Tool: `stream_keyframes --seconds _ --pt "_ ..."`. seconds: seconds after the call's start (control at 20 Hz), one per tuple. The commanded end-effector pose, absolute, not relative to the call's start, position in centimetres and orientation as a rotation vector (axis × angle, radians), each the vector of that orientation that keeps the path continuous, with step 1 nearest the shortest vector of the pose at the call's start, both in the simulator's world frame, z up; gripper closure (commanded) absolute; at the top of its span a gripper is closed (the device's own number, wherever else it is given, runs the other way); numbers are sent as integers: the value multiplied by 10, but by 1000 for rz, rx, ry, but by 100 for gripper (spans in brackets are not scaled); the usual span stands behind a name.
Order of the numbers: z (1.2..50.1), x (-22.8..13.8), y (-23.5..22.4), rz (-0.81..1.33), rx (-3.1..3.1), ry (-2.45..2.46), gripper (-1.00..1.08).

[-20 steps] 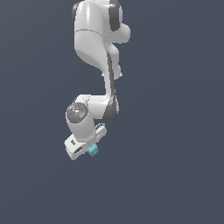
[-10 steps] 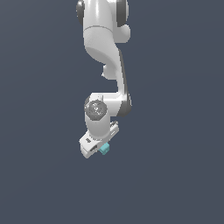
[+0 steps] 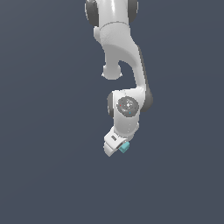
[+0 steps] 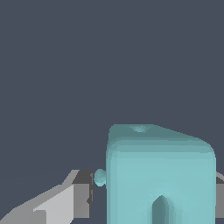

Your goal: Pick up the object and move it to a goal position.

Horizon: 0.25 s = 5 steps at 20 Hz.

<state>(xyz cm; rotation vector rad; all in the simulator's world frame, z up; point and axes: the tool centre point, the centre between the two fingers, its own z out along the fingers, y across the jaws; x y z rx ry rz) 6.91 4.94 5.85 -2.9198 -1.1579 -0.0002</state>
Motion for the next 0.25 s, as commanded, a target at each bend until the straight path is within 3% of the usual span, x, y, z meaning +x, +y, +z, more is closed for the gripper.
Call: stream_keyframes --seconds 0.0,0.2 --pt "60 69 62 0 -2922 -1155 108" --pt "61 68 70 0 -2922 -1155 108"
